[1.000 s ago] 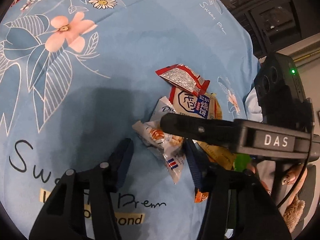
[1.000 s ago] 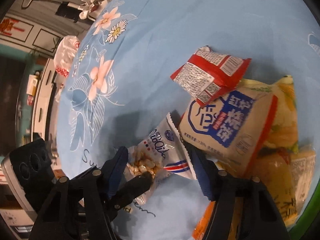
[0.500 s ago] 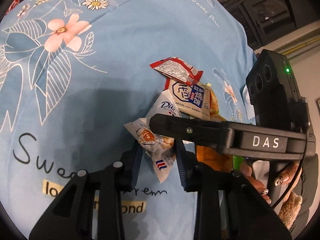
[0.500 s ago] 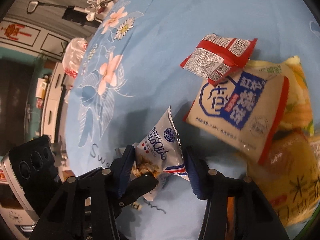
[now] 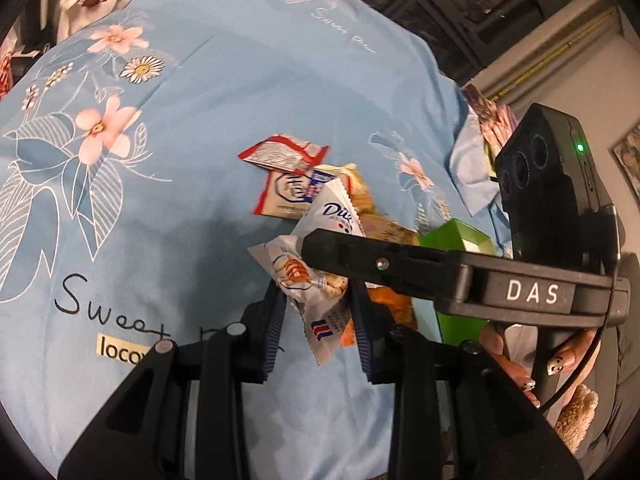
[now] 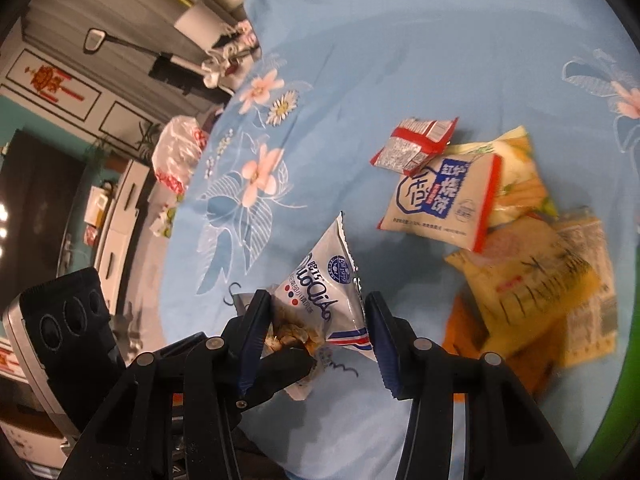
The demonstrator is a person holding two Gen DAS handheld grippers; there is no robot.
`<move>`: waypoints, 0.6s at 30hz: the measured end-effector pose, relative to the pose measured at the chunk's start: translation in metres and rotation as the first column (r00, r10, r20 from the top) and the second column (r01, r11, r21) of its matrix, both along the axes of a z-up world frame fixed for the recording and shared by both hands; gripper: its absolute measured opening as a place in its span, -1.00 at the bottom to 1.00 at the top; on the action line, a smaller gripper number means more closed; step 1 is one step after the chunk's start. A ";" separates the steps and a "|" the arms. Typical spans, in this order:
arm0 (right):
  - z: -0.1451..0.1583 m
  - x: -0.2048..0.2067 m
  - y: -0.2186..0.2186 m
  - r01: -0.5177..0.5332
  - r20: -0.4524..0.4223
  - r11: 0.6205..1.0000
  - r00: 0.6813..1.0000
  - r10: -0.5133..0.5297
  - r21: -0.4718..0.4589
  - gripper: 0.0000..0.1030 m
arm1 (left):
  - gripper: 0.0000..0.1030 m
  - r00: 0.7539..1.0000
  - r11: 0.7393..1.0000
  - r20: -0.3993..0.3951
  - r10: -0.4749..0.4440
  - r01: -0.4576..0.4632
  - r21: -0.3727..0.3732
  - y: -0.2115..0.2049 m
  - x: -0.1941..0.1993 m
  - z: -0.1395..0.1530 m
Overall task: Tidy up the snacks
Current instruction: 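Carry the white nut packet with the left gripper into the green box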
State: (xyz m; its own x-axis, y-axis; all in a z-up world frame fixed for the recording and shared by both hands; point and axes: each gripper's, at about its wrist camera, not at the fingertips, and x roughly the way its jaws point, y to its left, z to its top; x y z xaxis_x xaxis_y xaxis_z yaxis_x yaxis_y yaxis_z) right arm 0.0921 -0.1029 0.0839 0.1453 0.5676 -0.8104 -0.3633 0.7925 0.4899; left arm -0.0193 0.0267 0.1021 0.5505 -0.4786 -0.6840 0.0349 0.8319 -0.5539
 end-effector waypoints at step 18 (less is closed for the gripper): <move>0.025 -0.048 -0.081 0.213 0.146 0.973 0.964 -0.224 0.087 -0.02 | -0.39 0.972 0.977 0.110 -0.210 0.204 0.062 -0.072 -0.003 0.017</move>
